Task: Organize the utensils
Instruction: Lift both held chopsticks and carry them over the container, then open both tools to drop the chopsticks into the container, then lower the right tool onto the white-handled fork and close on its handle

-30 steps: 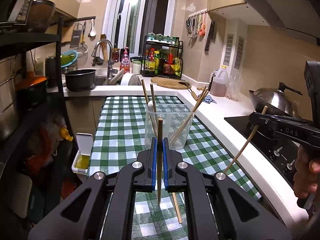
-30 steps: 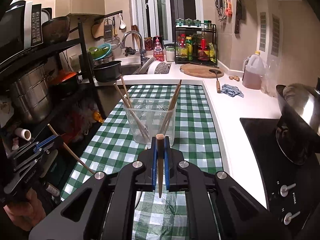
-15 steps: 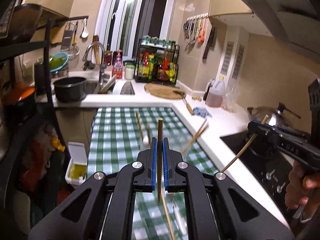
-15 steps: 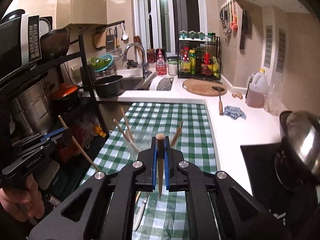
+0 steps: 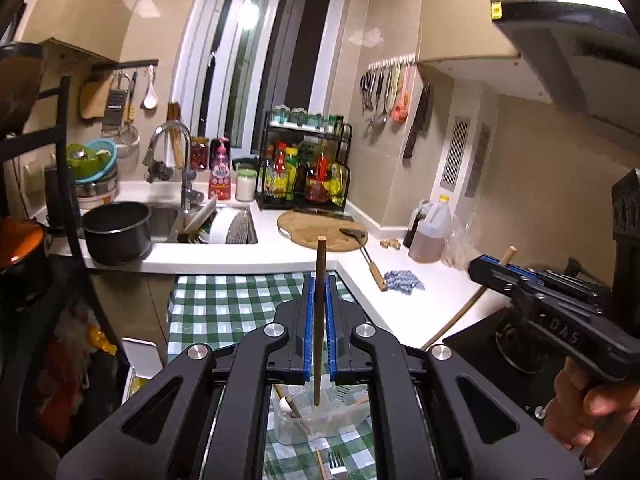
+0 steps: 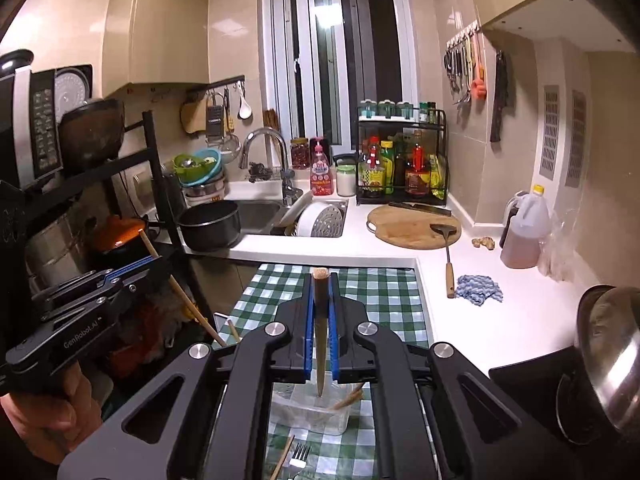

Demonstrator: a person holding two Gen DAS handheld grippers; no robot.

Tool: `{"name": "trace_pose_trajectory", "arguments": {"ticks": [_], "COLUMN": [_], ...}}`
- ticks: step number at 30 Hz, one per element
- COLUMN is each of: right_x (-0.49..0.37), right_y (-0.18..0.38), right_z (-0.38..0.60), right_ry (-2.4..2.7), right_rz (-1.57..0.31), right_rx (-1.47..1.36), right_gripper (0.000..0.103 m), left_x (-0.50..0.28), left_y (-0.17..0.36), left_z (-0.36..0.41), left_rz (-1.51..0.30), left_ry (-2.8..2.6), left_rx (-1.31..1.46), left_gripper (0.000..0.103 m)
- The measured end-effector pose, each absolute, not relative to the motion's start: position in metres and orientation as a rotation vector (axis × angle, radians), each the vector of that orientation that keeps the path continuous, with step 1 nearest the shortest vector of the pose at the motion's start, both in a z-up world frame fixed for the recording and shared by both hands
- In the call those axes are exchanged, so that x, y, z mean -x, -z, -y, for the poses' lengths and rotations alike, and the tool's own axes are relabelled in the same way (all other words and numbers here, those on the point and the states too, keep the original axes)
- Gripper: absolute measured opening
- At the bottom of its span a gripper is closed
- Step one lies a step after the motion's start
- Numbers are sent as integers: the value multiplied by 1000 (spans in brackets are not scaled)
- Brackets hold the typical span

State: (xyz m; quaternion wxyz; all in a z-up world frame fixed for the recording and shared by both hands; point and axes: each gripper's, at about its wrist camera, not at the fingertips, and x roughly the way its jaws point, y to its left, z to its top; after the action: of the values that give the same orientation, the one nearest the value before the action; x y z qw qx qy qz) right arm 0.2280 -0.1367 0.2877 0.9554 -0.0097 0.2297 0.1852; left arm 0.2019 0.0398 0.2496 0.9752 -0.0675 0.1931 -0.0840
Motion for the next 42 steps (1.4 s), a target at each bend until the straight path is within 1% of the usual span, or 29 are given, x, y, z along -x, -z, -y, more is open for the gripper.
{"name": "trace_pose_trajectory", "arguments": {"ticks": [8,15,17,18,19,20,24,30,36,42], "right_x": [-266,-276,-277,-276,-274,-272,-260,-207,-146,-99], "right_y": [-223,-195,-195,-195,-199,-202,-221,-253,-253,-216], "right_z": [121,121,121,122,125,126,134,150,164,173], "right_ry": [-376,-370,-359,-349,-340,-332,-302,-280,-308,-324], "right_rz": [-565,-623,-631,-631,-625,-617,-579,-465,-410,-456], "right_rx": [45,62,67,67,63,62,68,77,57,25], "right_gripper": [6,7,12,22,28,29,30,30,30,30], "left_x": [-249,-260,-258,-257,-252,-249,-220,-164,-109,-71], "left_y": [-188,-167,-168,-169,-174,-178,-200,-217,-193,-150], "left_z": [-34,-35,-35,-35,-36,-35,-41,-46,-44,-48], "left_rz": [-527,-585,-586,-580,-564,-551,-480,-403,-417,-459], "left_ry": [175,177,171,172,170,165,143,118,106,84], "left_rx": [121,118,119,120,118,115,118,136,132,132], "left_gripper": [5,6,6,8,10,11,11,11,11,11]}}
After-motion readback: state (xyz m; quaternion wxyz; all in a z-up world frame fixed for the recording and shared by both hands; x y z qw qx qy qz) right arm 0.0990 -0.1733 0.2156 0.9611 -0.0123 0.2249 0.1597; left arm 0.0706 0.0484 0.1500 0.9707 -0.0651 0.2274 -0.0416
